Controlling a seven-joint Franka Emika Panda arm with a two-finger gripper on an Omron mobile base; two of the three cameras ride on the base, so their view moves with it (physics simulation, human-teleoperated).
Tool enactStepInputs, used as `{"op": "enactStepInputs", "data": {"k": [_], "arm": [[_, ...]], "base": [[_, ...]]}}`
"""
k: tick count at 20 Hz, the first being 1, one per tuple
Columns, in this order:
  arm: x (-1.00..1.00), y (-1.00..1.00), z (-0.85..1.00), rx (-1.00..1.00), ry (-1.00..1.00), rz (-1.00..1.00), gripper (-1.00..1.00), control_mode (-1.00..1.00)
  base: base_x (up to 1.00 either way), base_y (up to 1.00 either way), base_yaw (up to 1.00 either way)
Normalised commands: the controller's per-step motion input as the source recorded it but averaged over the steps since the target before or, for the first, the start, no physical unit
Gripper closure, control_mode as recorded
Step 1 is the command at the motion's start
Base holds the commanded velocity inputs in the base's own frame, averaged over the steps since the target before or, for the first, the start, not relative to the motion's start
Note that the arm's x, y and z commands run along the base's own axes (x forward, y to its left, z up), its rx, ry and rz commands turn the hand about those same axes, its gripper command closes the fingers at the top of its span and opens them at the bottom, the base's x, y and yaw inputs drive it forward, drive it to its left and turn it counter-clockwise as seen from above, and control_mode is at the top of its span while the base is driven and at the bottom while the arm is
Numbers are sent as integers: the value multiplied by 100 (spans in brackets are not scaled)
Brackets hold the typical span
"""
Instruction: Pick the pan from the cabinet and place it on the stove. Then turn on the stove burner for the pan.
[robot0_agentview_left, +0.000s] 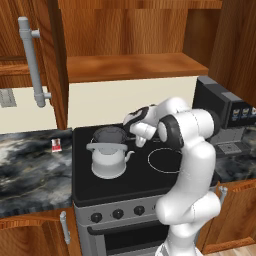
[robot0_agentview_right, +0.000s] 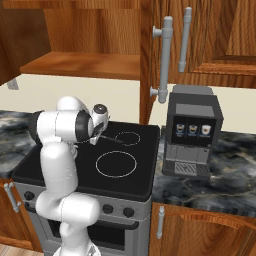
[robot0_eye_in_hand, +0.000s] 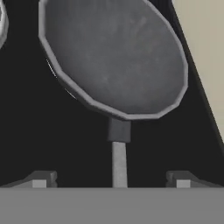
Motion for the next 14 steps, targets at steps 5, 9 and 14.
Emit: {"op": "enactStepInputs", "data": {"k": [5, 9, 14], "arm": [[-40, 0, 42, 0, -12, 0, -100, -100], [-41, 0, 51, -1, -13, 0, -100, -100], [-47, 0, 55, -1, -11, 0, -100, -100]], "base": [[0, 0, 0], [0, 0, 0], [0, 0, 0]]}}
